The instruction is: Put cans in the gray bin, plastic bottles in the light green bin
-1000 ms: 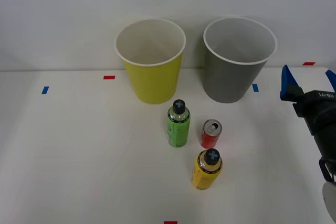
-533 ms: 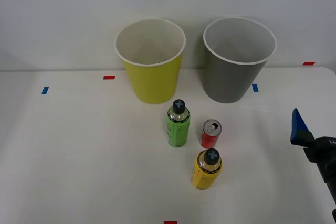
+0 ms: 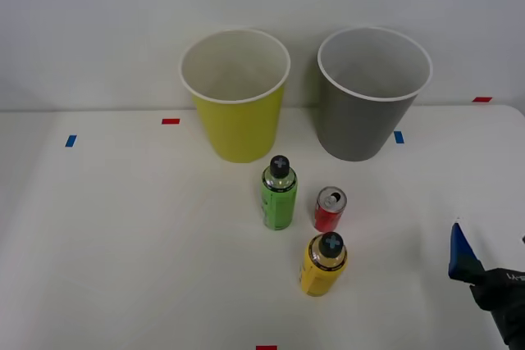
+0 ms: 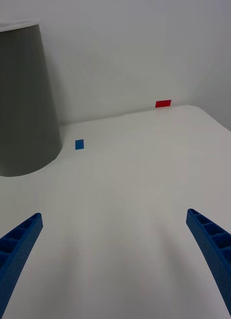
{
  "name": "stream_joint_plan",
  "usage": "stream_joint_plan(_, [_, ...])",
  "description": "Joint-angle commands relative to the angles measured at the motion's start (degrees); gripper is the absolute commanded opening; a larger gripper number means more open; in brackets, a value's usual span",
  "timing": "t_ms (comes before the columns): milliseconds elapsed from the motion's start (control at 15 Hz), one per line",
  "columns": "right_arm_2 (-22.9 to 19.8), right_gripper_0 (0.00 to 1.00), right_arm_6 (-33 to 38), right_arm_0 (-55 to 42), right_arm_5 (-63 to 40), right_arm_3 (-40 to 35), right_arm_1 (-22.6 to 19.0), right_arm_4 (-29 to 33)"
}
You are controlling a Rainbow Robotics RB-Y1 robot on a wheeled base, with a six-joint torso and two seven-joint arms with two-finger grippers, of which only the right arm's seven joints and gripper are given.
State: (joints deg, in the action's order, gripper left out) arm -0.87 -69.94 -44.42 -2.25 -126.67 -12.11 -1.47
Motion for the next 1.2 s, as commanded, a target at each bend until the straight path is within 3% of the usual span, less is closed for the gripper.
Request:
stream_joint_plan(67, [2.71,1.00,1.03,-2.87,4.89,0.02,1.12,-0.64])
stream_joint_plan(400, [6.32,1.00,2.26,-7.44,13.32,0.02,3.23,-0.82])
stream_joint_plan(933, [7.37,1.00,17.56,-9.20,25.10,2.83,-0.90,3.49])
stream_joint_plan(1067, [4.56,1.00,26.96,-5.07,39.87,13.64,-0.90,10.87])
stream_joint_plan(1200, [1.31,1.00,34.43,-4.19,45.23,17.16,0.25,18.25])
